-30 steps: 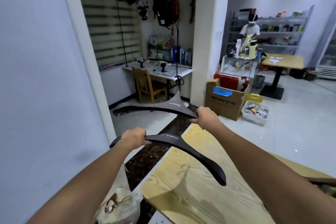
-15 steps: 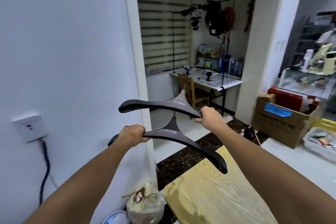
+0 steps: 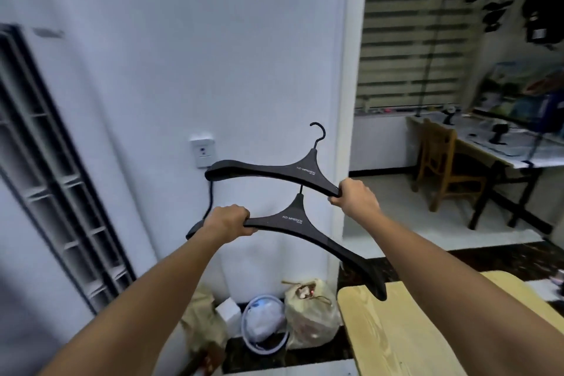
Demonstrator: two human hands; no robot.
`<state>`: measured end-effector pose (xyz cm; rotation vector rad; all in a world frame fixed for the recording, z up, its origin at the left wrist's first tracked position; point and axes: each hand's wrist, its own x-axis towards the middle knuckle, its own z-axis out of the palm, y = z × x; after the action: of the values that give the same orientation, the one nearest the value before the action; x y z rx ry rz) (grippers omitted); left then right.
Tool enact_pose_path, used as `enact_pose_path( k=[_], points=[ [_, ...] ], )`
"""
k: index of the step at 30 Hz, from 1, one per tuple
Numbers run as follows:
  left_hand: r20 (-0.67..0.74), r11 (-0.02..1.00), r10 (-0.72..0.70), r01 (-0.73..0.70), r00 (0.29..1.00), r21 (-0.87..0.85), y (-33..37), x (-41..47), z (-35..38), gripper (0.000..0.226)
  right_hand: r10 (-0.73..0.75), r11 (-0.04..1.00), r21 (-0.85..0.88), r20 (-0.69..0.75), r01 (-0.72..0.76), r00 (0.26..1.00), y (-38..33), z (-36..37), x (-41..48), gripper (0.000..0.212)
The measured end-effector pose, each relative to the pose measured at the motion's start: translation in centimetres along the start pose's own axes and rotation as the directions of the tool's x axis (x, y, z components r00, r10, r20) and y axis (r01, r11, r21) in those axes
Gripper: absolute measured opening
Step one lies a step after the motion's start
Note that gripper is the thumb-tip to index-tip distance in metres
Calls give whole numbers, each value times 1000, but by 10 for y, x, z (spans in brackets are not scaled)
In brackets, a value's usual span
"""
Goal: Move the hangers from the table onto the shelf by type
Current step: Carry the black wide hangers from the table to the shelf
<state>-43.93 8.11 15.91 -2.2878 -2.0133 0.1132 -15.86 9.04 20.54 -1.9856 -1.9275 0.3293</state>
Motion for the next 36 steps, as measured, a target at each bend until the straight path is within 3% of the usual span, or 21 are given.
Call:
enact_pose_path(
  k=[7,15,27,36],
  points=[
    [67,970,-244,245,967,-1,-79,-93,13,36,-195,980,51,112,191,974,-83,41,-23,23],
    [105,914,-405,407,908,11,-133,-193,27,37,-380,925,124,221,360,898,-160,77,-73,19],
    [158,831,-552,556,819,24,-138,-390,59,37,-546,837,173,321,519,774,-212,110,-215,24],
    [172,692,-712,722,681,8,-144,-577,78,34,-672,724,180,402,666,622,-267,137,-338,22]
  ],
)
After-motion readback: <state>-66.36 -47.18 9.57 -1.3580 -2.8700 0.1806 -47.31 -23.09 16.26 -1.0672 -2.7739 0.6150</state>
